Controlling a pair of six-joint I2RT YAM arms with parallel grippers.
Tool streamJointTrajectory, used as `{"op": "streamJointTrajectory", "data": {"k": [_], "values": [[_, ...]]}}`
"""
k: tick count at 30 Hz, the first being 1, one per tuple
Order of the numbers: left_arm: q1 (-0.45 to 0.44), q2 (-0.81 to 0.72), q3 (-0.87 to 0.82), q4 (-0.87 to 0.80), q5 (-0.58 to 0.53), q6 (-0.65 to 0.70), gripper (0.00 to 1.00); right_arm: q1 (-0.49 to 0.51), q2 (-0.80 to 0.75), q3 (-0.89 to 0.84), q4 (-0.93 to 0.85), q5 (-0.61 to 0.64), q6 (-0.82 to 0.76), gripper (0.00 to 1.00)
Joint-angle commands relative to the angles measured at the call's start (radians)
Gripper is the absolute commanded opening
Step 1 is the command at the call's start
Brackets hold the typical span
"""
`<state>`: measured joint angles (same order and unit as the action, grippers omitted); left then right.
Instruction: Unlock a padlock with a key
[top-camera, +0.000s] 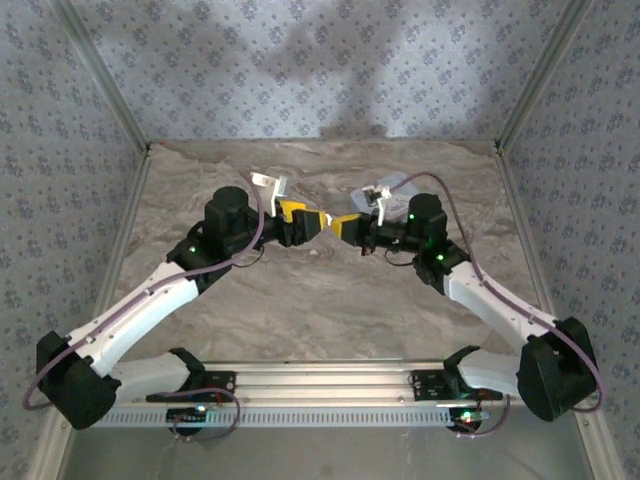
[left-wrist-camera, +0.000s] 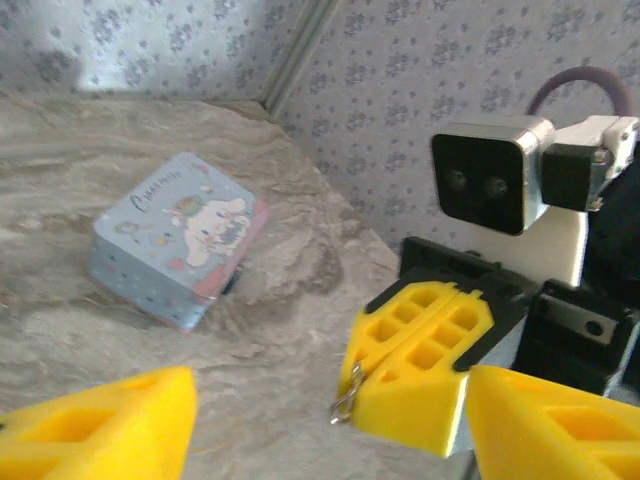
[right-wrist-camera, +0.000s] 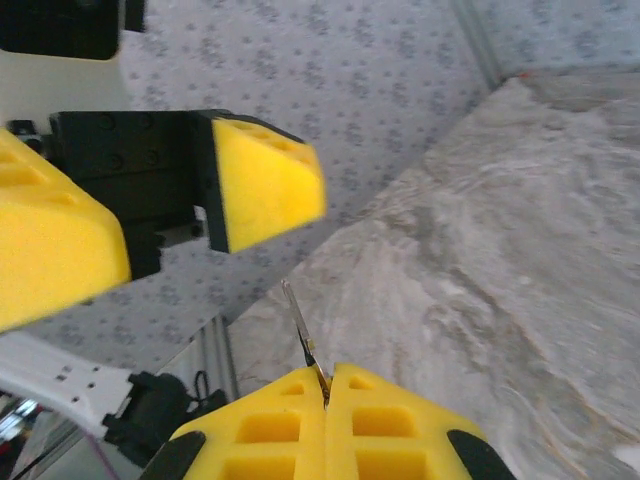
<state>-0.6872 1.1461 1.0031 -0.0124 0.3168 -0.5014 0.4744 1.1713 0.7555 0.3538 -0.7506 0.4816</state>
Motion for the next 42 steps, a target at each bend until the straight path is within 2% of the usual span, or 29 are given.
{"op": "streamJointTrajectory", "data": {"k": [1, 6, 12, 16, 21, 30, 37, 42], "values": [[0.002, 0.046, 0.063, -0.05, -0.065, 0.027, 0.83, -0.048, -0.067, -0.026, -0.145, 0.098, -0.049, 0.0], [0.006, 0.169, 0.153, -0.129, -0.115, 0.026, 0.91, -0.123, -0.167, -0.062, -0.3, 0.226, -0.072, 0.0], [0.013, 0.348, 0.264, -0.165, -0.107, -0.043, 0.96, -0.197, -0.281, -0.115, -0.401, 0.334, -0.063, 0.0], [0.013, 0.479, 0.354, -0.2, -0.101, -0.087, 0.96, -0.209, -0.341, -0.128, -0.47, 0.417, -0.07, 0.0], [0.01, 0.651, 0.511, -0.313, -0.166, -0.2, 0.98, -0.216, -0.384, -0.133, -0.556, 0.509, -0.078, 0.0], [-0.029, 0.941, 0.826, -0.537, -0.165, -0.291, 0.98, -0.242, -0.408, -0.139, -0.591, 0.535, -0.078, 0.0], [-0.052, 1.085, 0.991, -0.594, -0.104, -0.294, 0.98, -0.246, -0.416, -0.146, -0.597, 0.54, -0.066, 0.0], [-0.06, 1.134, 1.021, -0.602, -0.098, -0.306, 0.98, -0.25, -0.425, -0.15, -0.601, 0.546, -0.057, 0.0]]}}
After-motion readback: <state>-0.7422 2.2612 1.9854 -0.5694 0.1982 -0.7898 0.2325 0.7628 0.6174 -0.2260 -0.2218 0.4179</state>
